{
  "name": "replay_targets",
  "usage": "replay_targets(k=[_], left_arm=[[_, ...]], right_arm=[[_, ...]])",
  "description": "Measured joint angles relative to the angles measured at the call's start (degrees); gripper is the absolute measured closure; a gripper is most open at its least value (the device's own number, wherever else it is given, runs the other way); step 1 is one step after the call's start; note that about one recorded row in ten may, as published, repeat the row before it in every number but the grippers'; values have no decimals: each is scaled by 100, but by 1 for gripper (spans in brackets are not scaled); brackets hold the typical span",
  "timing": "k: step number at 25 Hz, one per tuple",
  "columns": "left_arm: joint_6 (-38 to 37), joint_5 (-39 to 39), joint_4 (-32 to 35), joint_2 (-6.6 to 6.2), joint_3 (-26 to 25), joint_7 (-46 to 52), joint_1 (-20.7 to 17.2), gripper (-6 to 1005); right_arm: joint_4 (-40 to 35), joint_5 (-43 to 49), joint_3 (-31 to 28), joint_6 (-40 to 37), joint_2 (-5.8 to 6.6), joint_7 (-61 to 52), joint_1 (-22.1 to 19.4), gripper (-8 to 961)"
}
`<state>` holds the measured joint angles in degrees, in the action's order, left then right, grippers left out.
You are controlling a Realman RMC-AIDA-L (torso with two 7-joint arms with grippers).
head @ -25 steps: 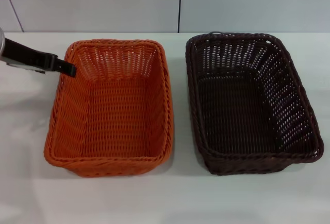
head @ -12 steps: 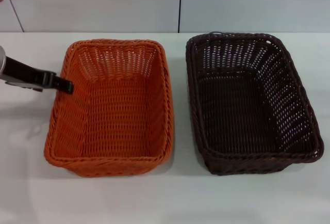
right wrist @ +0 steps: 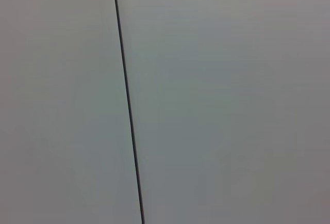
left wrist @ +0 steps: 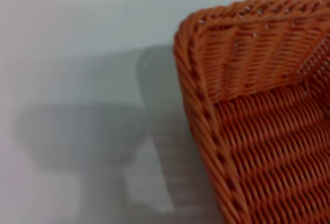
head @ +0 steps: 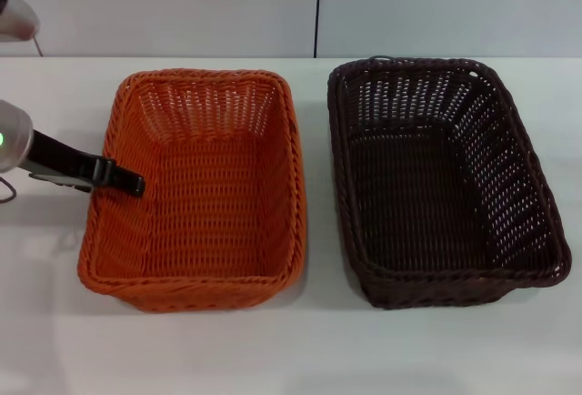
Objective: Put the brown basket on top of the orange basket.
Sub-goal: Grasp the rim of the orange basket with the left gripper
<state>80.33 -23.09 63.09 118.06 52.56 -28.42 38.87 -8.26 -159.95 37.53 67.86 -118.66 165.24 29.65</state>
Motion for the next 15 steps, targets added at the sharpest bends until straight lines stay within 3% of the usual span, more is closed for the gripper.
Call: replay_targets(k=[4, 13, 15], left_arm=[[-34, 14, -30, 3, 305, 25, 13, 303], [-10, -32, 109, -12, 281, 32, -18, 313], [25, -21, 108, -12, 281, 44, -2, 407]], right_arm=[[-7, 0, 0, 11, 0, 0, 1, 281], [-25, -2, 0, -3, -8, 0, -13, 281], [-23, -10, 0, -3, -8, 0, -16, 282]])
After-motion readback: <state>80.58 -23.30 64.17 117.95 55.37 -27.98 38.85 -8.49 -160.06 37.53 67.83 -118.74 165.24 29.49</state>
